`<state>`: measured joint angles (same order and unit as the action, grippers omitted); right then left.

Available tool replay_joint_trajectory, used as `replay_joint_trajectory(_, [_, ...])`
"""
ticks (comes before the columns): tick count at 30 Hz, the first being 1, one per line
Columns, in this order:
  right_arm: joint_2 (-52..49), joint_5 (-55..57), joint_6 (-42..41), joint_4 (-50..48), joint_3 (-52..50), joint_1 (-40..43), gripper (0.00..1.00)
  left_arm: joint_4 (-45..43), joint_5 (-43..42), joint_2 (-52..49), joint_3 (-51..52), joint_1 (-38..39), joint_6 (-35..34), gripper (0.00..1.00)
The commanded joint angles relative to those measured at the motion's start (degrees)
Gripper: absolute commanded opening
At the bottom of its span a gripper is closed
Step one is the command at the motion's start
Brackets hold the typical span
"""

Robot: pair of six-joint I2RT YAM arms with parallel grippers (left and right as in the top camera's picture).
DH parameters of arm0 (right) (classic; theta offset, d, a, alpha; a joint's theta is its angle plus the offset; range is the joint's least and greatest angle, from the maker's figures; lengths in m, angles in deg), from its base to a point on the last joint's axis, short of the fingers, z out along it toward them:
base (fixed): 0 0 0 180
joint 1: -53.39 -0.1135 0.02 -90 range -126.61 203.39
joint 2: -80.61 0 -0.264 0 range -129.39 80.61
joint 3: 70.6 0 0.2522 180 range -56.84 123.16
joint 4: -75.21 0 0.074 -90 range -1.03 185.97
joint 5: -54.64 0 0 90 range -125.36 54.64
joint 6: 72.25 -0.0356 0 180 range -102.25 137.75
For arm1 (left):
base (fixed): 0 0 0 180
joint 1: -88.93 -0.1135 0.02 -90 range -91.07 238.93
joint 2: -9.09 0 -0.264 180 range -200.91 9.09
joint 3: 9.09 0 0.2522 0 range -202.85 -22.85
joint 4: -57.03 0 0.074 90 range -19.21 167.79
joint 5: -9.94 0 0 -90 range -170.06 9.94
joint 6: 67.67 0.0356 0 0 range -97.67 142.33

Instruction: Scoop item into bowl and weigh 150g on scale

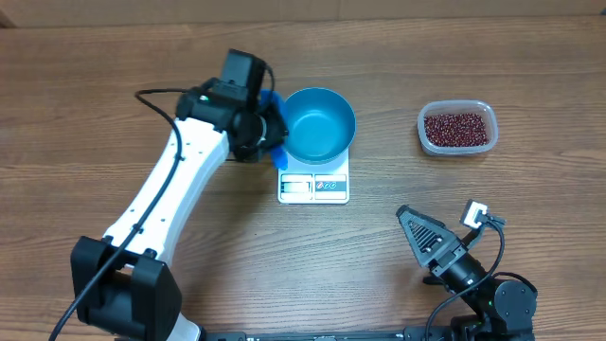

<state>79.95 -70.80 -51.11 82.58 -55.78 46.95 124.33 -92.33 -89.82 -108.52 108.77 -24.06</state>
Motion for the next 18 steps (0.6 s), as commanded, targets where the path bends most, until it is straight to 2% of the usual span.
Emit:
replay_joint_trajectory(1, [0.0, -2.9, 2.6, -0.4, 1.7, -0.3, 0.99, -1.4, -1.7, -0.3, -1.5, 1.5, -4.8, 0.12])
replay_joint_trajectory(7, [-7.3, -4.5, 8.9, 0.2, 7.2, -0.3, 0.98, -5.9, -4.8, -0.3, -1.5, 3.4, -7.3, 0.13])
replay_joint_trajectory(14, [-23.9, -6.6, 18.6, 0.8, 16.8, -1.1, 0.95, -7.3, -4.7, -0.3, -1.5, 4.2, -8.5, 0.13])
replay_joint_trajectory(18, [-35.0, -5.2, 23.6, 0.9, 22.9, -5.3, 0.94, -7.5, -4.8, -0.3, -1.5, 4.2, -9.3, 0.13])
